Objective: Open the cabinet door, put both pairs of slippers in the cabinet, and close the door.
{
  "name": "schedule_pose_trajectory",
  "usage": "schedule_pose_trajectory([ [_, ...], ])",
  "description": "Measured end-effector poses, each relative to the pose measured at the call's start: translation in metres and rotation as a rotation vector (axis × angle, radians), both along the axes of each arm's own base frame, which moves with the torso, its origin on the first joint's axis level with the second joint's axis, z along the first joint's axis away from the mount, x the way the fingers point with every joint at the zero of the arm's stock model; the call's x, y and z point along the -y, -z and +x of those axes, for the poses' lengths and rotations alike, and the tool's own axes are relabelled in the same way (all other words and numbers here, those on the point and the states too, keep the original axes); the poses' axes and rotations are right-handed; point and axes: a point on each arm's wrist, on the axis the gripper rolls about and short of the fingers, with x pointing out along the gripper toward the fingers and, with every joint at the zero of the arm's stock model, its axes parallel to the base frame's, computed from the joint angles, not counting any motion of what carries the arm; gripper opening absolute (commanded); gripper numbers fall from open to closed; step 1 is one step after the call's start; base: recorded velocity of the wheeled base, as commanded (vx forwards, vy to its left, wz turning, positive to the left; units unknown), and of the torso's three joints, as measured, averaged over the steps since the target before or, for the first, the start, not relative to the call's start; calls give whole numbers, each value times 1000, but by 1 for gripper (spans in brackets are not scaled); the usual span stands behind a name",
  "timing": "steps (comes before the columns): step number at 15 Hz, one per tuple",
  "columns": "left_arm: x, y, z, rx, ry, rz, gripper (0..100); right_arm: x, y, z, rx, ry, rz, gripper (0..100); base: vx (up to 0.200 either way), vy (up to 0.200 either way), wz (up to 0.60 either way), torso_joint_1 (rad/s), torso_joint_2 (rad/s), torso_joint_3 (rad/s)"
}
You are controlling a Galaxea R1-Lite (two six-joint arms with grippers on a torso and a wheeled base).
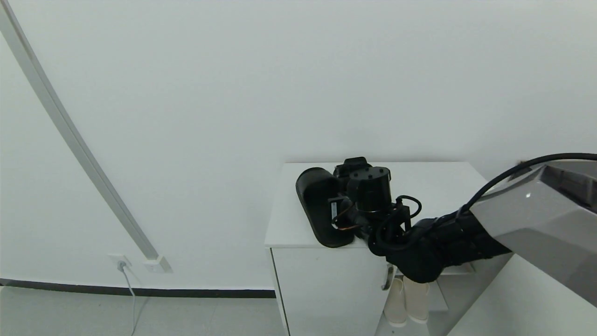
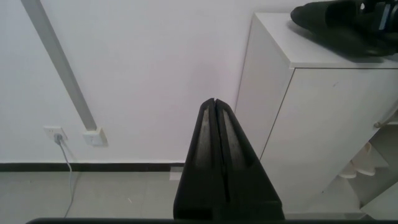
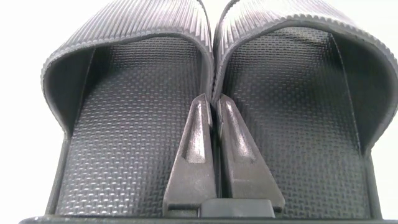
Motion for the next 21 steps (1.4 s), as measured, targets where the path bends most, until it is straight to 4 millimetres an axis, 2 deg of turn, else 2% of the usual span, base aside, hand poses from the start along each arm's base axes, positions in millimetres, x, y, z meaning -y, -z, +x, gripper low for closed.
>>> schedule_pose_trajectory([
  [4, 0, 0, 0, 0, 0, 1, 0, 26, -10, -40, -37, -119, 4, 0, 0, 0, 0, 0, 0, 0],
  [9, 0, 0, 0, 0, 0, 1, 0, 72, -29, -104, -60, -287, 27, 0, 0, 0, 0, 0, 0, 0],
  [10, 0, 0, 0, 0, 0, 1, 0, 79, -29, -119, -67, -313, 22, 0, 0, 0, 0, 0, 0, 0],
  [12, 0, 0, 0, 0, 0, 1, 0, 85, -32, -137, -68, -355, 21, 0, 0, 0, 0, 0, 0, 0],
  [16, 0, 0, 0, 0, 0, 1, 0, 86, -34, -149, -64, -376, 24, 0, 0, 0, 0, 0, 0, 0],
  [21, 0, 0, 0, 0, 0, 0, 0, 85, -33, -150, -67, -384, 21, 0, 0, 0, 0, 0, 0, 0],
])
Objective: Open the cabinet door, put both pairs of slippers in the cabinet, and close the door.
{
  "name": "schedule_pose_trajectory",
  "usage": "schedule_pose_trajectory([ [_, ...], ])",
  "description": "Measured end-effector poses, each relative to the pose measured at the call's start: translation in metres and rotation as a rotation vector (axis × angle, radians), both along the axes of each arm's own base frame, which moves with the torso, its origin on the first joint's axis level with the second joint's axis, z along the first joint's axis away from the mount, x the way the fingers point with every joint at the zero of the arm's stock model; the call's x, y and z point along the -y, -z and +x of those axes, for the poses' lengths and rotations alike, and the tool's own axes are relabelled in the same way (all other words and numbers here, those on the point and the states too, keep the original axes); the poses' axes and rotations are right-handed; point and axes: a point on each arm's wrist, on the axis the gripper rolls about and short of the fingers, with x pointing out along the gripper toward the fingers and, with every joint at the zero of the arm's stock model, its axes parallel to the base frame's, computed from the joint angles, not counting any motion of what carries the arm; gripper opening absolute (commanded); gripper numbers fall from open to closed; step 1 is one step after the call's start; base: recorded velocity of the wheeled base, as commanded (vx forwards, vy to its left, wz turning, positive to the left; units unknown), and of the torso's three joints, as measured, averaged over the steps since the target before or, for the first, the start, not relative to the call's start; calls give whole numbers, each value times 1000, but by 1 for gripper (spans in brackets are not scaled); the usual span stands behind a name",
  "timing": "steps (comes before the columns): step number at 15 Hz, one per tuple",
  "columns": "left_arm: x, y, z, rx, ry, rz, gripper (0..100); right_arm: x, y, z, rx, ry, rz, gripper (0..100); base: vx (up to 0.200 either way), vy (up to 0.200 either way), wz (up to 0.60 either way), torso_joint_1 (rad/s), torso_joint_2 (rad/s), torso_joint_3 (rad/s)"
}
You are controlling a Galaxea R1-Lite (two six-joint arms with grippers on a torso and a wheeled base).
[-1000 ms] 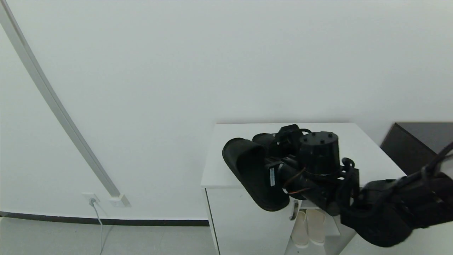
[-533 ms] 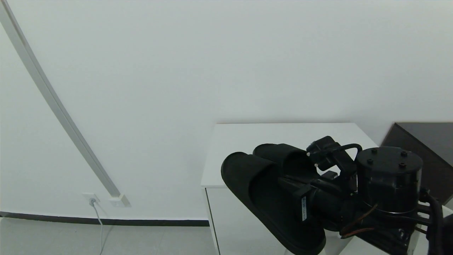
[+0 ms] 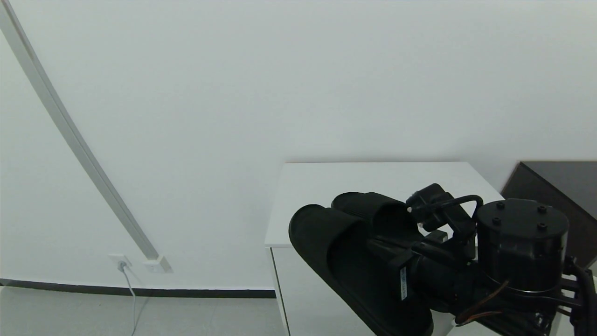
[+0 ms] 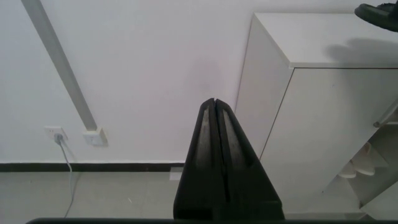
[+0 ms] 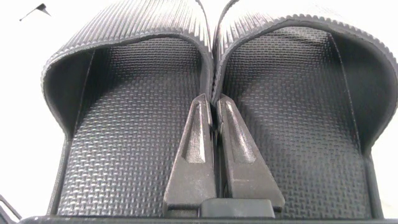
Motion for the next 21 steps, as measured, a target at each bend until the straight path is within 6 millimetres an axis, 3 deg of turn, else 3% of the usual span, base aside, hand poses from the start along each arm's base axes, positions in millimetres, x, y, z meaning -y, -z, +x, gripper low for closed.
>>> schedule_pose_trajectory([
  [10, 0, 0, 0, 0, 1, 0, 0, 0, 2, 0, -4, 1, -6, 0, -180, 0, 0, 0, 3, 2],
  [21, 0, 0, 0, 0, 0, 0, 0, 0, 4, 0, -8, 1, -14, 0, 0, 0, 0, 0, 0, 0],
])
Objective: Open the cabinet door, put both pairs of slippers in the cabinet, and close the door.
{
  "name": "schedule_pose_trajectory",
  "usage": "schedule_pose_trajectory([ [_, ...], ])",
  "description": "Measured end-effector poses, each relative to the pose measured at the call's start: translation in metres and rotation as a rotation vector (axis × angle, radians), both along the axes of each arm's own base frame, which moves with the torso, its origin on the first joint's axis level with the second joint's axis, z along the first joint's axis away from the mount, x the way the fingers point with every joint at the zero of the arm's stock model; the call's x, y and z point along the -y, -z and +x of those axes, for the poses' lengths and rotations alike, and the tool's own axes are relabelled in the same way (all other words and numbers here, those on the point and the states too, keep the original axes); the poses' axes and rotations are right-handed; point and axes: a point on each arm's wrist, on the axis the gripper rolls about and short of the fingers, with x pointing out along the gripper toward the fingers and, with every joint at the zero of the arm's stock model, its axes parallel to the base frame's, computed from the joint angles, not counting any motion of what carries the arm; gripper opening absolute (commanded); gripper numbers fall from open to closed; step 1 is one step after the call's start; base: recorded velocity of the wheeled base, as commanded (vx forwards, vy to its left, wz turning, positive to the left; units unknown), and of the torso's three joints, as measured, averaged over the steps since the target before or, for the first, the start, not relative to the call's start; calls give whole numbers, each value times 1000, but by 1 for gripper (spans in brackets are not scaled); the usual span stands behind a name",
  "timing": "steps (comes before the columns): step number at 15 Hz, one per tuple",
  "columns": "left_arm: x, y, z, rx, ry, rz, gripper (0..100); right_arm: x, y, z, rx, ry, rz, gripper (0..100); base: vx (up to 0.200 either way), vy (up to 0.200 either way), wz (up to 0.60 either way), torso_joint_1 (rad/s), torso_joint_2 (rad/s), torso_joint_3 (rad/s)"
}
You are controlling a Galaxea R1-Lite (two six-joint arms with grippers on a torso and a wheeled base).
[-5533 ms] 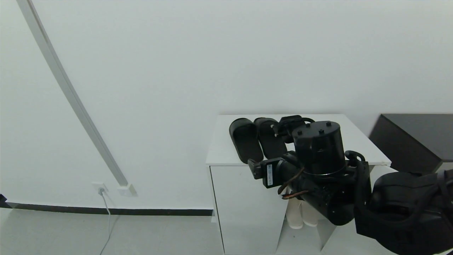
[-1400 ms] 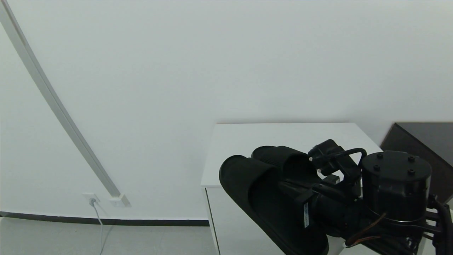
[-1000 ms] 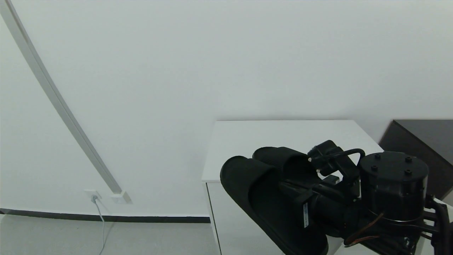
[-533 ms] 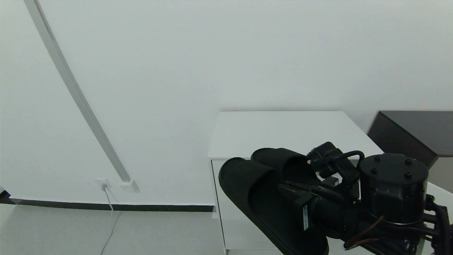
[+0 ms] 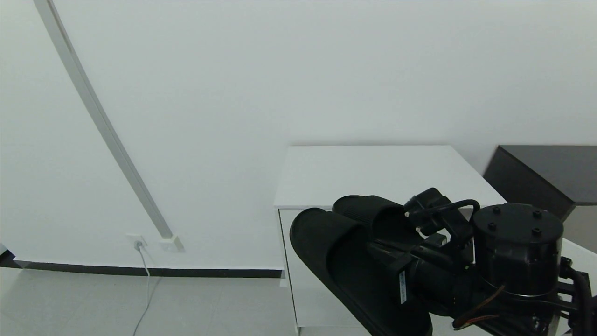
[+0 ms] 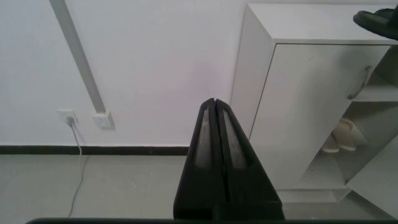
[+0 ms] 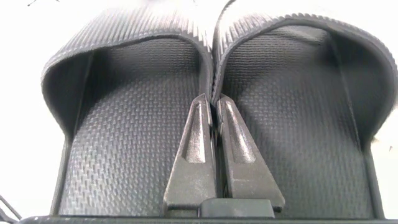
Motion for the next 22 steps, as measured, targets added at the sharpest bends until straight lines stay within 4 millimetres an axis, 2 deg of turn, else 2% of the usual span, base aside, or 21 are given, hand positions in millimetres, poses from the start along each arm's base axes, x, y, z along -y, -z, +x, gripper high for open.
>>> schedule_pose_trajectory([
  [9, 0, 0, 0, 0, 0, 0, 0, 0, 1, -1, -3, -2, -2, 0, 0, 0, 0, 0, 0, 0],
  [22, 0, 0, 0, -1, 3, 3, 0, 0, 1, -1, -2, -4, -1, 0, 0, -200, 0, 5, 2, 3],
])
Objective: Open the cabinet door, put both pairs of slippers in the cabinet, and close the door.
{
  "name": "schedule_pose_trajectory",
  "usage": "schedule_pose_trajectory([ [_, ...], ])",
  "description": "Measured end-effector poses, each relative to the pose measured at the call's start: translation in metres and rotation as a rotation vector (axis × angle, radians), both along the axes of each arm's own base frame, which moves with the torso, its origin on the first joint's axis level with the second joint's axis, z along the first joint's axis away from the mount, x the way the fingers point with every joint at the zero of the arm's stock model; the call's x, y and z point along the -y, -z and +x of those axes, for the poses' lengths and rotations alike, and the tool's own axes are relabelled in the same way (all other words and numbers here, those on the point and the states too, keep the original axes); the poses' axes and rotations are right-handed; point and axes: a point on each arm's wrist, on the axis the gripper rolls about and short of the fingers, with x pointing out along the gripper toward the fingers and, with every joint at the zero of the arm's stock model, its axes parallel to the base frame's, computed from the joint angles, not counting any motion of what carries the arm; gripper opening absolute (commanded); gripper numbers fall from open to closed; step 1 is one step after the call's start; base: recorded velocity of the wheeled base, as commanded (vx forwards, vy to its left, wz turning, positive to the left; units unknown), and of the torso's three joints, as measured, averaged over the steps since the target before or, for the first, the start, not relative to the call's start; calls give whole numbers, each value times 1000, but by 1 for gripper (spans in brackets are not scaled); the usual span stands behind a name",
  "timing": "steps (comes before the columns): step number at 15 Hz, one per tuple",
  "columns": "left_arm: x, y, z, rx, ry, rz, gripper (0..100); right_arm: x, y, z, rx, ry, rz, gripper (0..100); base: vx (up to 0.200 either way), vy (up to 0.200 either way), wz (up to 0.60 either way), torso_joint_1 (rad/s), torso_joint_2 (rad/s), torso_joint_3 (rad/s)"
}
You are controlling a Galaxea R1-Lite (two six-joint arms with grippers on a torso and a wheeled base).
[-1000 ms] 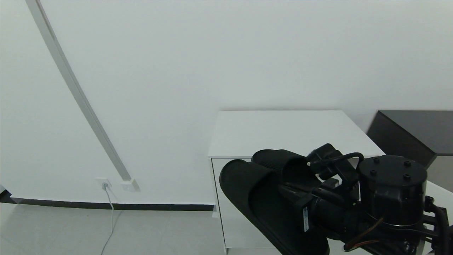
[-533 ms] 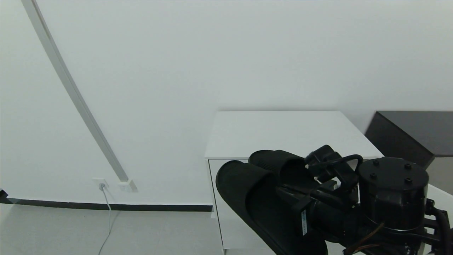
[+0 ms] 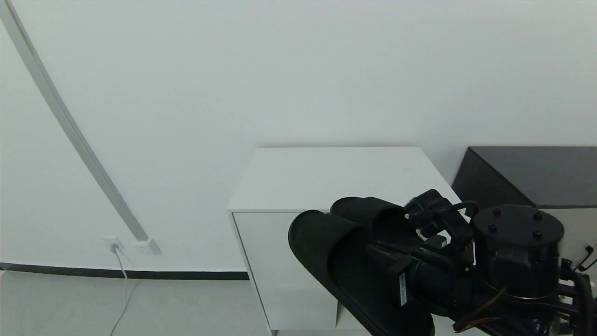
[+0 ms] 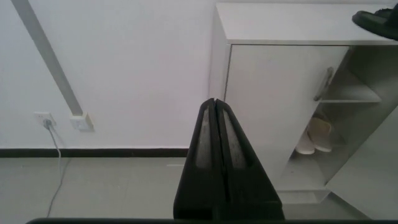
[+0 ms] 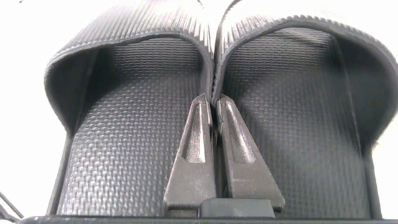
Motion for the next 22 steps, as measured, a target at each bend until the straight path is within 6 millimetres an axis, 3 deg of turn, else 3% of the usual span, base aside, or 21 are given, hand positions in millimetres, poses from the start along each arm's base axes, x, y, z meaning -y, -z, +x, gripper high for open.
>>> schedule_pose_trajectory([
  [22, 0, 0, 0, 0, -2, -1, 0, 5, 3, 0, 24, 46, 13, 0, 0, 0, 0, 0, 0, 0],
])
